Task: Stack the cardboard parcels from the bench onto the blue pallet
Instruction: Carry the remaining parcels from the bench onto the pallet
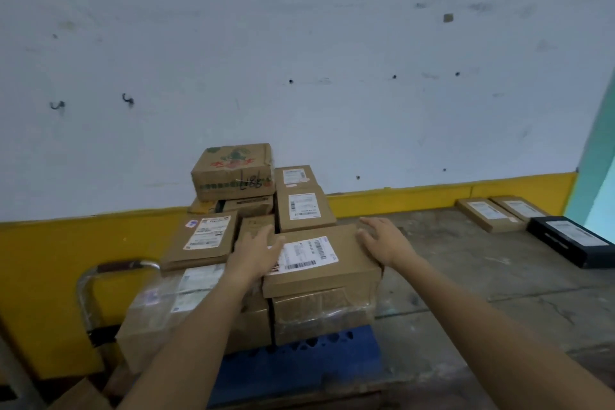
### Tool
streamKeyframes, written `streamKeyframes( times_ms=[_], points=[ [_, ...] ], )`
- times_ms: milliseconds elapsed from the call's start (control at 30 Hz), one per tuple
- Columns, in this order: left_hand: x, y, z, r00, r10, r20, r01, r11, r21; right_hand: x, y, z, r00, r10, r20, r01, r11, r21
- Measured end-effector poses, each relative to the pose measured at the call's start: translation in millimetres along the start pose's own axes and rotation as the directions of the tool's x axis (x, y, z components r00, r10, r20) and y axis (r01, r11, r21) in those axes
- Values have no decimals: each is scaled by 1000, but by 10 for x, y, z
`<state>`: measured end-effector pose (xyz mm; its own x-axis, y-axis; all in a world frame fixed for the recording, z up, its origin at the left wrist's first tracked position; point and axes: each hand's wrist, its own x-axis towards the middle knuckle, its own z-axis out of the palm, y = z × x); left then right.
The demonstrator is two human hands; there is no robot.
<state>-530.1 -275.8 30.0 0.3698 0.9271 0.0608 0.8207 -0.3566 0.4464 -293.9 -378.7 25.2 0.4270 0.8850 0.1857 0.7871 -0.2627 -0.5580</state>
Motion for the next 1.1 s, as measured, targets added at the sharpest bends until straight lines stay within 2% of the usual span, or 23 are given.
streamKeyframes(
  times_ms=[167,400,600,767,967,1100],
  points=[
    [180,491,78,995,93,-39,-95,994,-47,-98,434,-265,1000,14,-4,-14,999,-40],
    [558,1806,747,963,267,23,-266,963,-46,51,1514,-860,997,75,-29,-77,995,-67],
    [862,3068,1617,947,284,150,-283,959,-29,280,2723,-1524,993,117,-34,-121,984,-129],
    [988,3948,2436,921,304,244,-307,951,-29,451,3694,-1940,976,210,-50,-215,959,-185],
    [1224,4498,3277,878,273,393,-290,957,-18,678,4485,-1910,945,326,-2,-323,933,-157],
    [1693,4755,3601,865,270,422,-300,954,5,1012,4843,-1827,924,383,3,-378,913,-157]
  ],
)
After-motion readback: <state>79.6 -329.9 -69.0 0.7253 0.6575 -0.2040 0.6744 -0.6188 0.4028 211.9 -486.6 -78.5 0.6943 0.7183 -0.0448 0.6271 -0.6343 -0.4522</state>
